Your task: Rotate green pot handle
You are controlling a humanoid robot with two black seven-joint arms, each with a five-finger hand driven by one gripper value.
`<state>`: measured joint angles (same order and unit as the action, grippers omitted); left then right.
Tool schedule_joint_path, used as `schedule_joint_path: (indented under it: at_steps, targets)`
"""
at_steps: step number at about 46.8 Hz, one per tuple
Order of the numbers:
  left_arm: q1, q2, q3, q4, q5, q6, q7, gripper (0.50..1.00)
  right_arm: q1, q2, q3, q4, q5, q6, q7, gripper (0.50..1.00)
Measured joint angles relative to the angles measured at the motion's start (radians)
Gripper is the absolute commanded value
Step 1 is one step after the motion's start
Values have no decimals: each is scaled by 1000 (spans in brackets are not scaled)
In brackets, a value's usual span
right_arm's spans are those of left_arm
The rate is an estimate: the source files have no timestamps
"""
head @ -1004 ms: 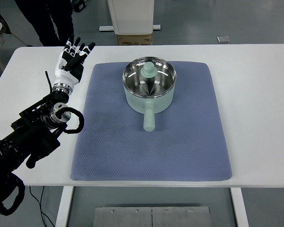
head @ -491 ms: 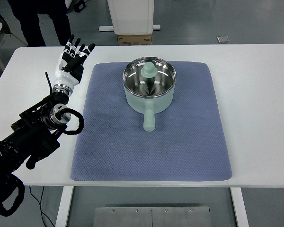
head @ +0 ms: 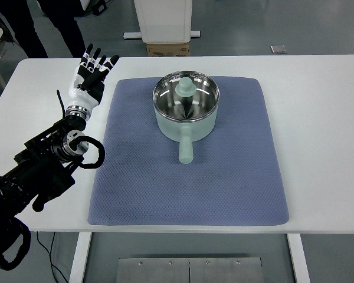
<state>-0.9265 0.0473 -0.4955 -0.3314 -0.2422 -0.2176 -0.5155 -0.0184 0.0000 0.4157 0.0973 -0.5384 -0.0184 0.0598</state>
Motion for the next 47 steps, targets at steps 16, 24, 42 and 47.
schedule_joint_path:
  at_steps: [16, 24, 42, 47]
  targets:
    - [2, 7, 2, -2, 2, -2, 0, 1000, 0, 0, 0, 1, 0, 0, 0, 1000]
    - [-6, 19, 4, -1, 57, -5, 0, 1000, 0, 0, 0, 1, 0, 0, 0, 1000]
    - [-38, 93, 8, -3, 227, -5, 7, 1000, 0, 0, 0, 0, 0, 0, 0, 1000]
    - [-40, 119, 9, -11, 304, -4, 8, 1000, 0, 0, 0, 1, 0, 0, 0, 1000]
